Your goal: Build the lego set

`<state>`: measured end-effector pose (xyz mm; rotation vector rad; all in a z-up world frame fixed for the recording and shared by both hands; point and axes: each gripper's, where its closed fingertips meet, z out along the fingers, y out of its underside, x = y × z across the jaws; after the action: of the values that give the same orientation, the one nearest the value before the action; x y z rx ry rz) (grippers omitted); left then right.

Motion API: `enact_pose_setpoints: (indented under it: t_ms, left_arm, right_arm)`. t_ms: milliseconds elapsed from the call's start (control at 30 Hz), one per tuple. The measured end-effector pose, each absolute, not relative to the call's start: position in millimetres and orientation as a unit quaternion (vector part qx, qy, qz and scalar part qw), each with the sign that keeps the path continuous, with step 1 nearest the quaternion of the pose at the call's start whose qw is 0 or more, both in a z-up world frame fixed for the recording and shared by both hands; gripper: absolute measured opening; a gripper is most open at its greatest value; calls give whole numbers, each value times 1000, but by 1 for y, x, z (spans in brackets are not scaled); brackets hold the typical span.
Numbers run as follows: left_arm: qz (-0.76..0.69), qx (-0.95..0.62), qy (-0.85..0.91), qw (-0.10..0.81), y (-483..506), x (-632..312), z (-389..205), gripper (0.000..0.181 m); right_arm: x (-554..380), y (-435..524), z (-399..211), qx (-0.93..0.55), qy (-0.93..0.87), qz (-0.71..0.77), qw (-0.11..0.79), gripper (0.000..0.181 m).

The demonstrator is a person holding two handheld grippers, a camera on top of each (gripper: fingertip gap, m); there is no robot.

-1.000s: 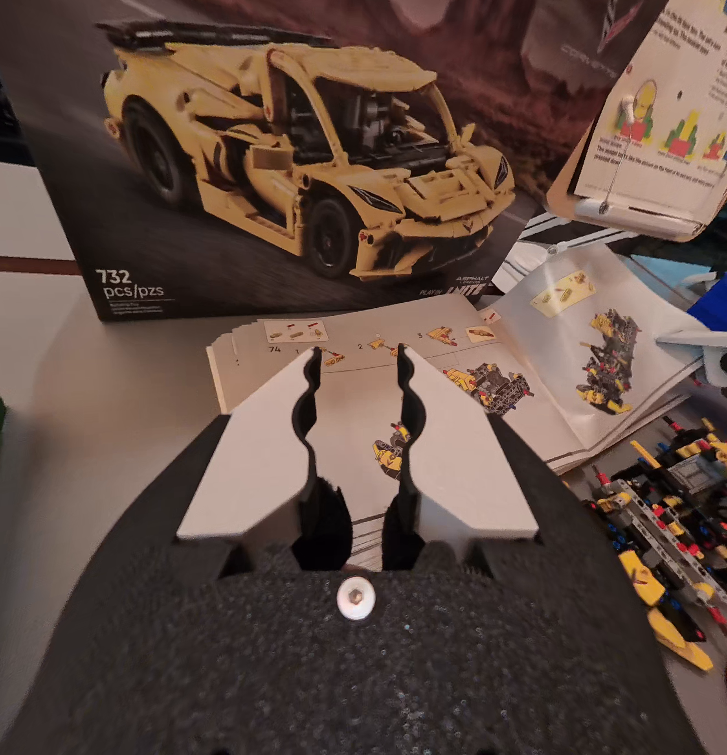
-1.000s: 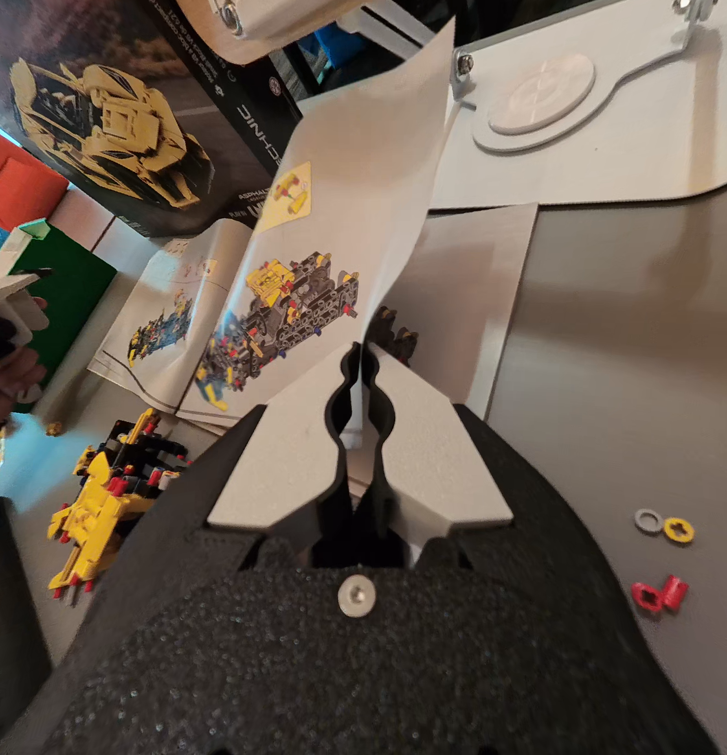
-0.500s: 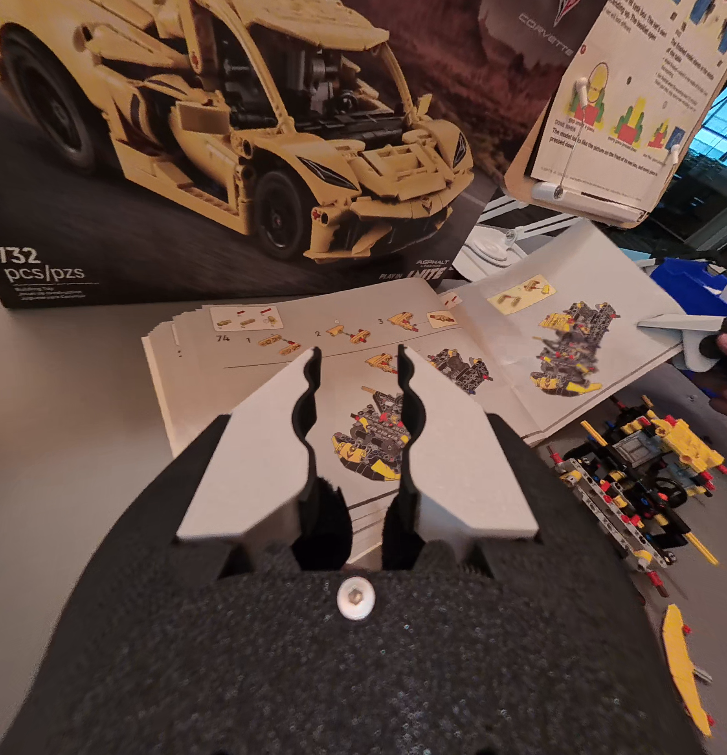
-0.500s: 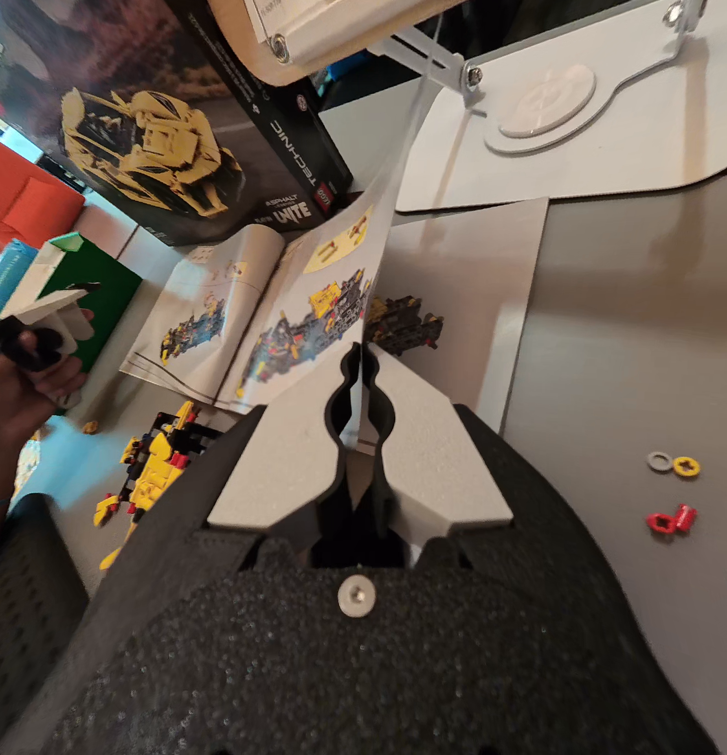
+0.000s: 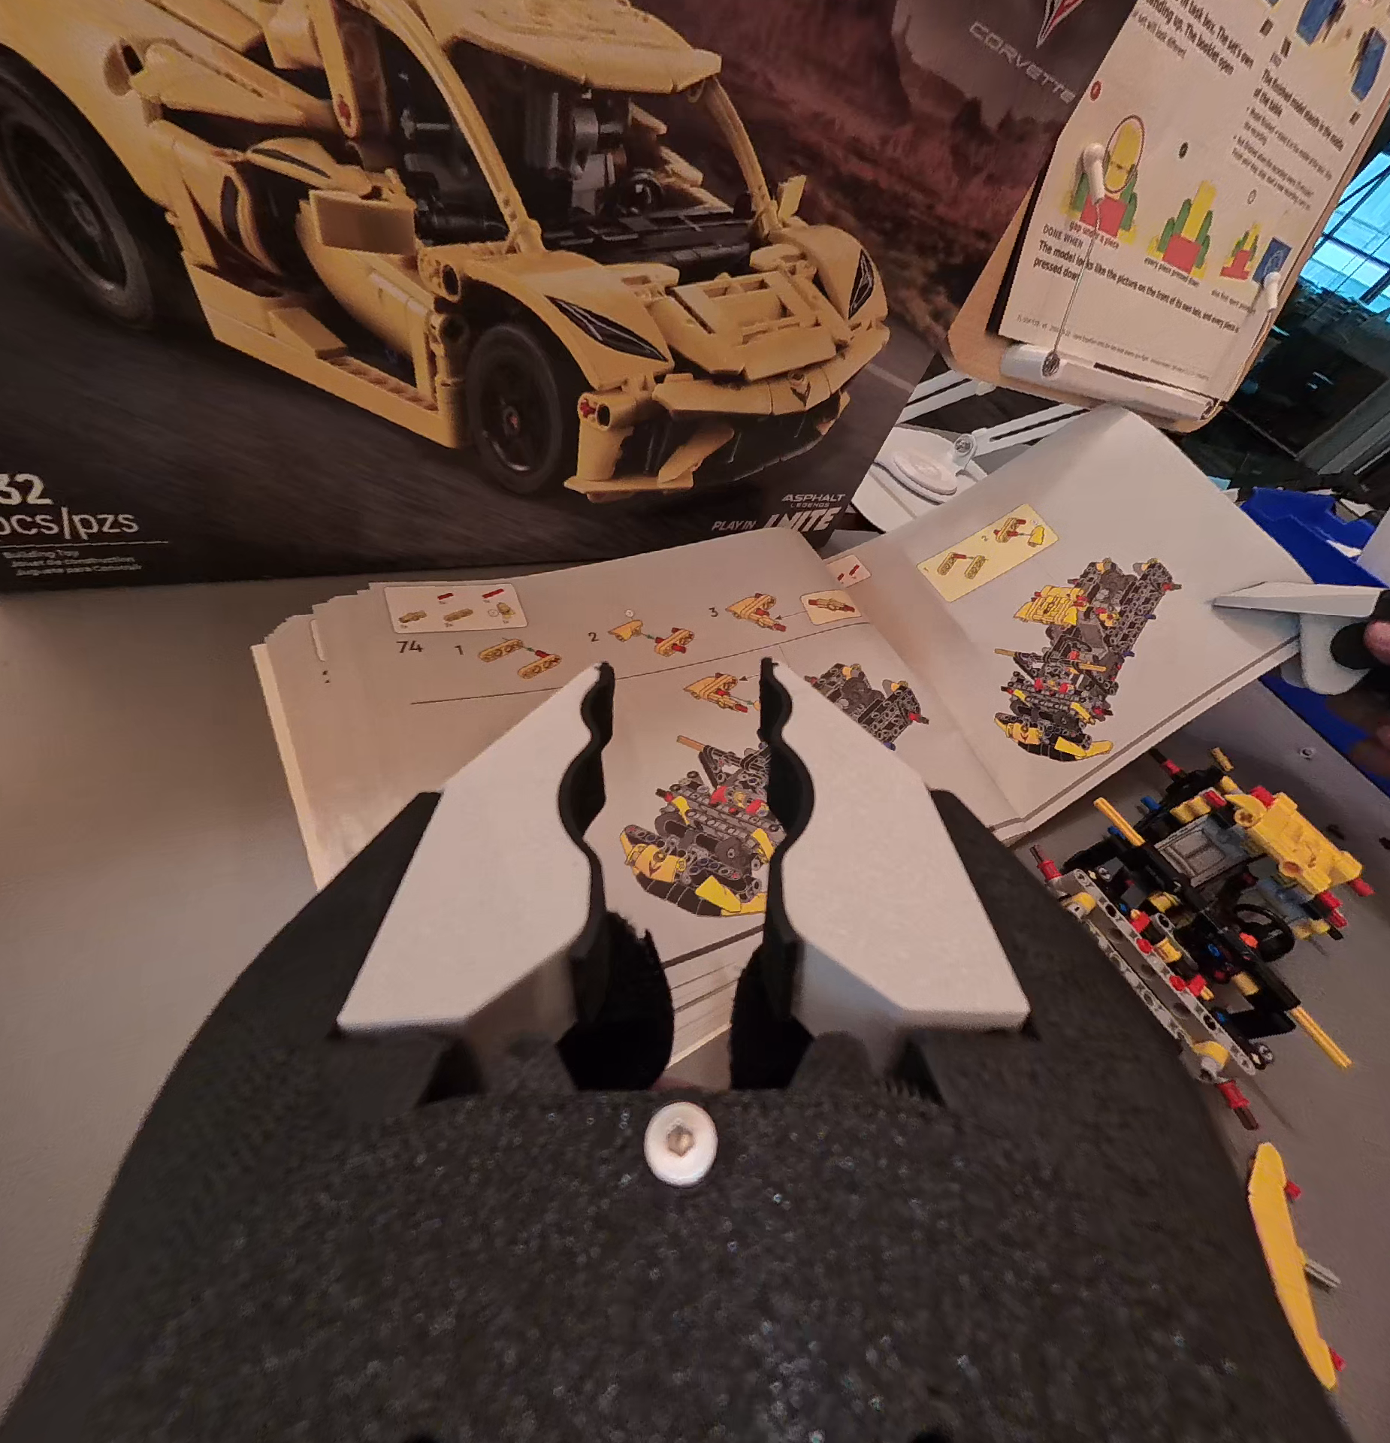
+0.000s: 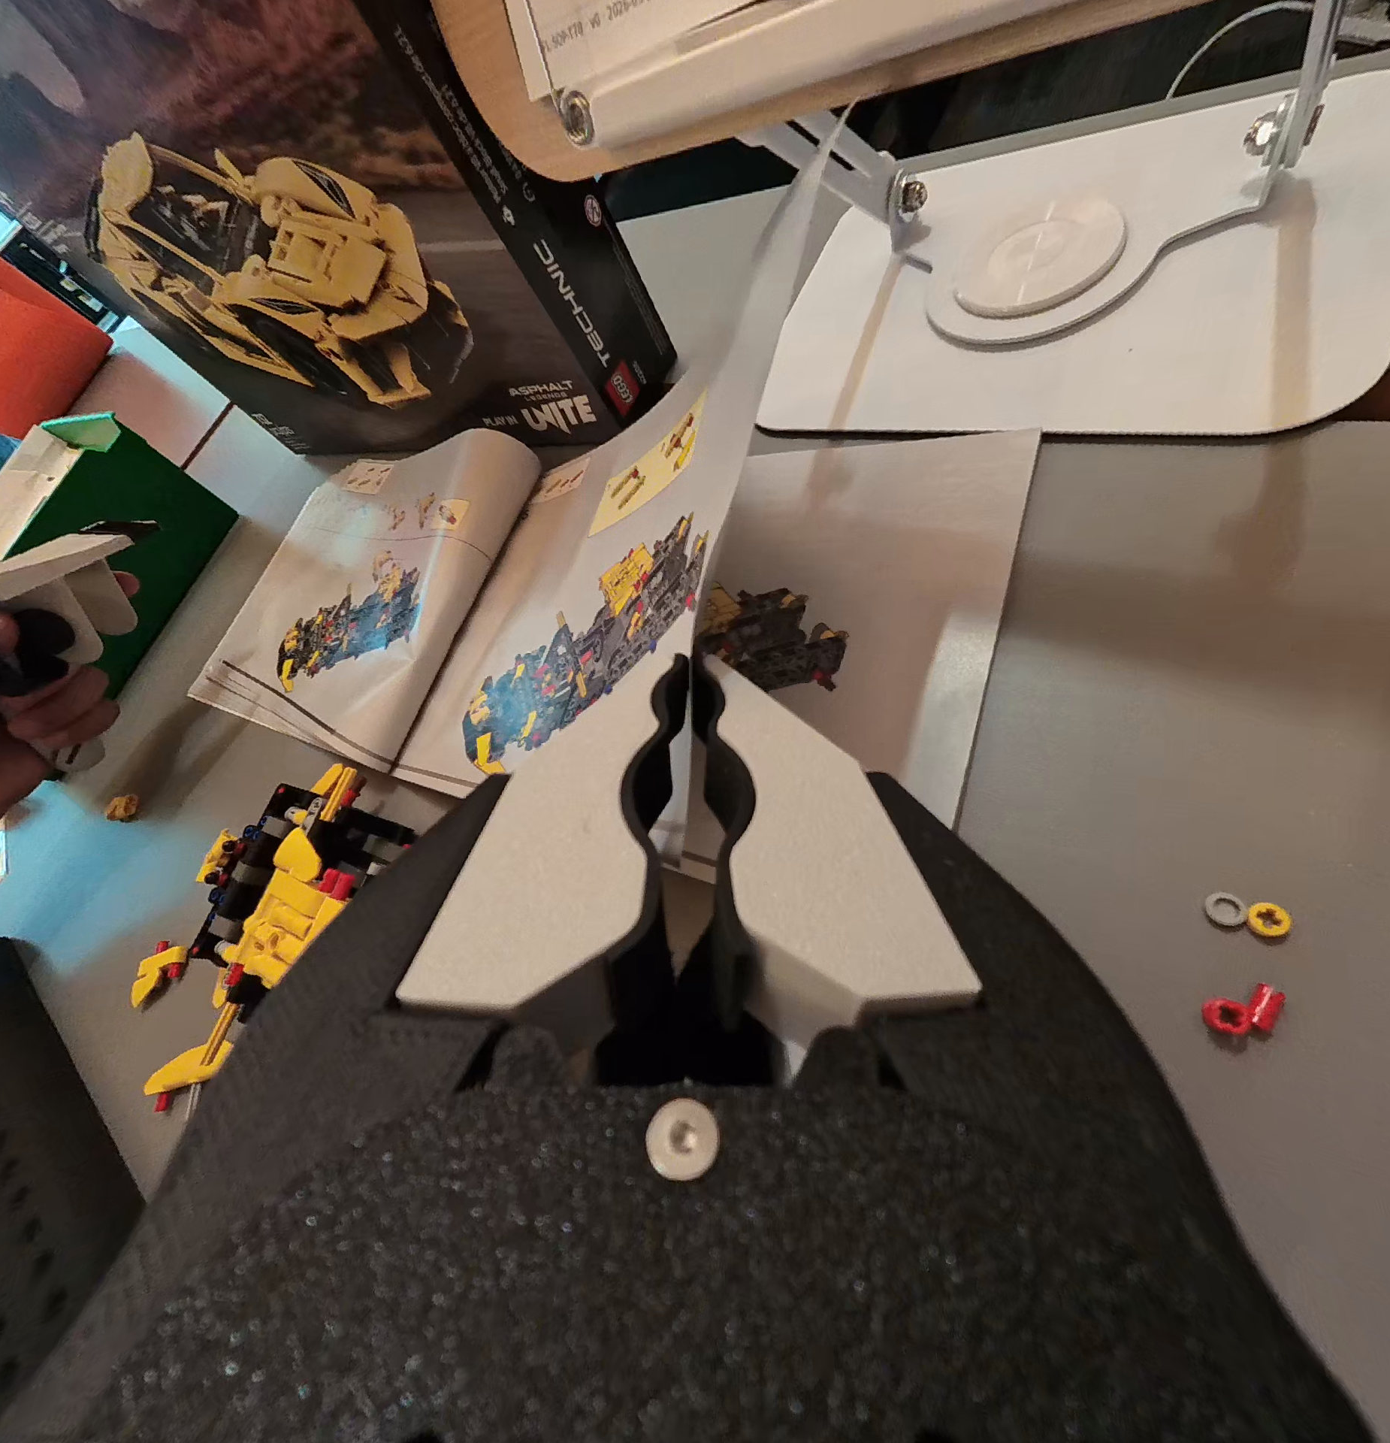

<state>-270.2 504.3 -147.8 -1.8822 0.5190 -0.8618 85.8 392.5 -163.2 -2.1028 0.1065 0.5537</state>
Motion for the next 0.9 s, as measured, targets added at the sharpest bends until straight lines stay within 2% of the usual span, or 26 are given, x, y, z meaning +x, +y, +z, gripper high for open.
enact_pose_setpoints:
  t_ms: [233,367,667,867,900]
  left_arm:
    - [-369,-770,228,467,498,-263,-149,37]
    - [-362,-766,242,473,495,-261,-146,37]
    - [-343,-751,251,506,498,-274,-127,37]
    - [-360,-752,207,512,483,-328,-103,37]
    - [-354,-760,233,493,471,-329,-108,37]
  right_arm:
    - [76,393,-159,-858,35,226,459,0]
    - [30,398,-144,-872,-21,218,438,0]
    - [-183,420,-175,-917,-276,162,238,0]
    - [-275,435,-224,-910,-338,179,159,0]
    - [-281,436,-231,-912,-334,181,155,7]
